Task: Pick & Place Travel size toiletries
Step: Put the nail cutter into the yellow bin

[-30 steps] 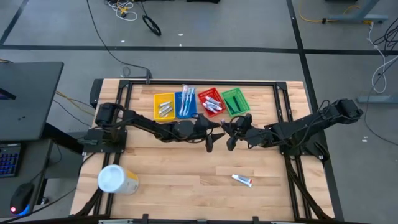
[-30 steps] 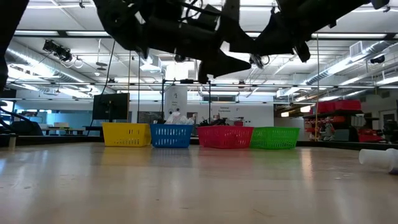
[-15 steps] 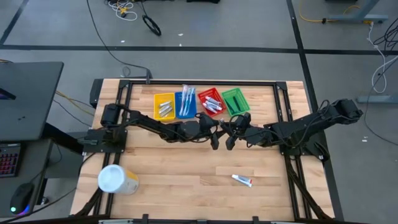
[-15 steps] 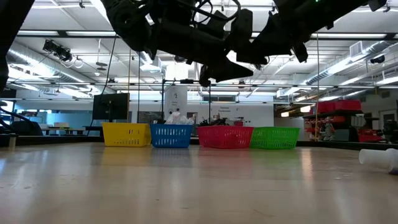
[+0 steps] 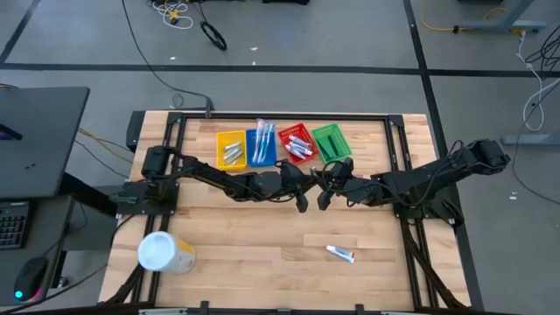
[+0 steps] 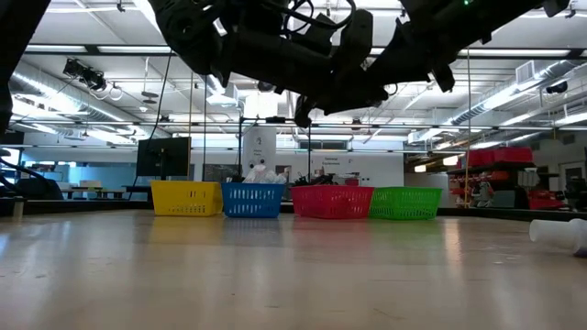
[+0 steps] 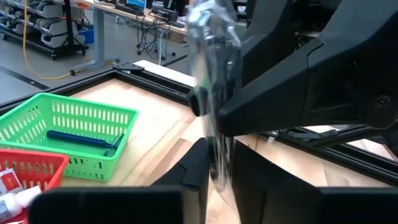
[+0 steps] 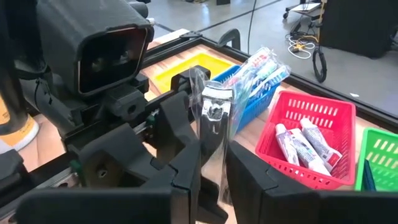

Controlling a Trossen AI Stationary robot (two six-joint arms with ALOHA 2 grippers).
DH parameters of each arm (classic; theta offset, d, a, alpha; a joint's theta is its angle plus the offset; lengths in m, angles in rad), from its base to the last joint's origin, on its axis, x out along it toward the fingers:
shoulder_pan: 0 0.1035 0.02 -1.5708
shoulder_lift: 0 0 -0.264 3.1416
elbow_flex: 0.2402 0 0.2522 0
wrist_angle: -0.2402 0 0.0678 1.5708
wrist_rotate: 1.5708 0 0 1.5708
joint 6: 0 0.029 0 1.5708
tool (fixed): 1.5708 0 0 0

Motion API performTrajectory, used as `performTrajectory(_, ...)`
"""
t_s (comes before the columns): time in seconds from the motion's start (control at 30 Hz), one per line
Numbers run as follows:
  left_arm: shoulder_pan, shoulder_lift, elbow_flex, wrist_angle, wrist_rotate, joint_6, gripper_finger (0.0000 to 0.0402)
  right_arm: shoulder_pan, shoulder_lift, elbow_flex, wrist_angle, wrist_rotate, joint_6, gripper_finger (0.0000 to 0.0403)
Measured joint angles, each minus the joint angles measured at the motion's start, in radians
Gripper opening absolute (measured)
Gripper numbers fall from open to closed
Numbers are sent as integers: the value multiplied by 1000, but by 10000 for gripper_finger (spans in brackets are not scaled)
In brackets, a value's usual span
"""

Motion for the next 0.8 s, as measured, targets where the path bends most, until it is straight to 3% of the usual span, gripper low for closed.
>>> performTrajectory(0.13,1,0,0,-2,5,0,38,-2,0,0,-4,6,0,71)
performTrajectory(0.43,0,0,-2,-12,-10,-26,45,-33,0,0,-14,-83,-21,76)
performTrajectory(0.63,0,0,-2,-4,-16,-26,34,-66,0,0,-29,-168,-24,125)
performTrajectory(0.8,10,-2,-1,-46,-52,-32,34,-73,-5,0,-66,-128,-40,161)
